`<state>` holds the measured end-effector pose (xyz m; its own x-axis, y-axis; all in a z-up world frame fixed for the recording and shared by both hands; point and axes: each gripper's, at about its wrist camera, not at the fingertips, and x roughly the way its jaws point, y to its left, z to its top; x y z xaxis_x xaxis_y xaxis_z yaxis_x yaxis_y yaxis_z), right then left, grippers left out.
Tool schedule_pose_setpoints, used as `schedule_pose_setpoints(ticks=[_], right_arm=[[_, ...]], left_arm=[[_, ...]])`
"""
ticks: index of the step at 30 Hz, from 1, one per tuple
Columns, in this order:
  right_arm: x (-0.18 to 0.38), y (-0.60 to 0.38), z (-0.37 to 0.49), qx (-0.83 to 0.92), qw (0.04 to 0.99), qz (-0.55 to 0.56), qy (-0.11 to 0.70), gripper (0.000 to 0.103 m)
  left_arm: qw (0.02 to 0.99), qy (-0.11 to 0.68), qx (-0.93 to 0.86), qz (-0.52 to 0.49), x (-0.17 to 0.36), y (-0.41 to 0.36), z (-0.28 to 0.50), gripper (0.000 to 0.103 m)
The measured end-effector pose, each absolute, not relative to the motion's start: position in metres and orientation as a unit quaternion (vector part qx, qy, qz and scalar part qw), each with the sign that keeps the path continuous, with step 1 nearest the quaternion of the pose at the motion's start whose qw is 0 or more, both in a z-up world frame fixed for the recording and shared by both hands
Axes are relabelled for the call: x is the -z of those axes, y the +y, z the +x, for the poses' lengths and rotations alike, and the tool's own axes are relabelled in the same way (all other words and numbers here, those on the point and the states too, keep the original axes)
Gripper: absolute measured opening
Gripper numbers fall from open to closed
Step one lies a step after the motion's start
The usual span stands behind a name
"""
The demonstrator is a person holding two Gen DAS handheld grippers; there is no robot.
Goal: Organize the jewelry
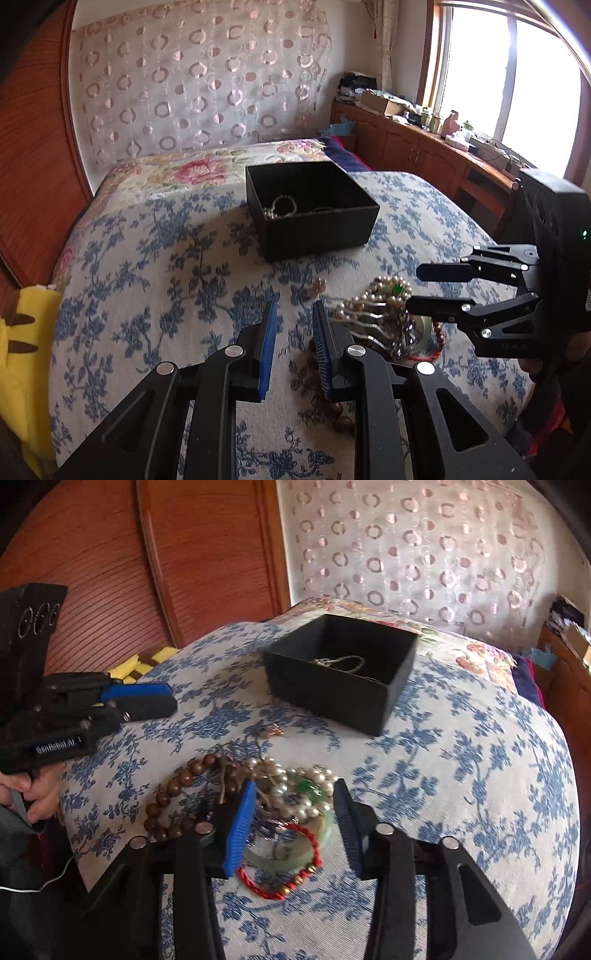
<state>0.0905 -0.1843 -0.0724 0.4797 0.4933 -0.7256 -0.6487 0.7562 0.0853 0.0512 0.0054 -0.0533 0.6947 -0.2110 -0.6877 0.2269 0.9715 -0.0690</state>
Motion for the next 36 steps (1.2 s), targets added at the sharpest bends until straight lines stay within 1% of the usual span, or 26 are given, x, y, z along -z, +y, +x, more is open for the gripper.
schedule_pose_setpoints(ticks=[3, 11, 14, 17, 18, 19, 20, 21, 28, 36], right_arm=[[0.075, -0.175, 0.088, -0.334, 0.851, -0.124, 0.386, 0.034], [0.080, -0.166, 0.088, -0.333, 0.846, -0.152, 0.388, 0.032], [0.080, -0.167, 0.090, -0.342, 0.841, -0.146, 0.392, 0.026], [0.080, -0.169, 0.093, -0.346, 0.839, -0.138, 0.396, 0.024], [0.080, -0.170, 0.094, -0.348, 0.839, -0.131, 0.398, 0.020], [0.081, -0.172, 0.095, -0.344, 0.840, -0.128, 0.400, 0.012], [0.081, -0.175, 0.097, -0.345, 0.839, -0.119, 0.403, 0.012], [0.081, -0.177, 0.098, -0.348, 0.838, -0.114, 0.405, 0.009], [0.075, -0.183, 0.099, -0.334, 0.849, -0.118, 0.391, 0.009], [0.049, -0.202, 0.103, -0.316, 0.871, -0.111, 0.360, 0.009]], left_arm=[[0.918, 0.378, 0.119, 0.003, 0.060, 0.008, 0.050, 0.019], [0.916, 0.382, 0.121, -0.005, 0.065, 0.008, 0.049, 0.019], [0.916, 0.383, 0.121, -0.005, 0.066, 0.007, 0.050, 0.019], [0.916, 0.382, 0.123, -0.005, 0.066, 0.006, 0.050, 0.019], [0.916, 0.382, 0.124, -0.005, 0.066, 0.006, 0.049, 0.019], [0.916, 0.383, 0.124, -0.005, 0.067, 0.005, 0.049, 0.019], [0.915, 0.383, 0.124, -0.005, 0.067, 0.005, 0.049, 0.019], [0.915, 0.384, 0.124, -0.005, 0.068, 0.005, 0.049, 0.019], [0.913, 0.388, 0.129, -0.004, 0.071, 0.002, 0.050, 0.019], [0.911, 0.389, 0.135, -0.001, 0.073, -0.005, 0.048, 0.019]])
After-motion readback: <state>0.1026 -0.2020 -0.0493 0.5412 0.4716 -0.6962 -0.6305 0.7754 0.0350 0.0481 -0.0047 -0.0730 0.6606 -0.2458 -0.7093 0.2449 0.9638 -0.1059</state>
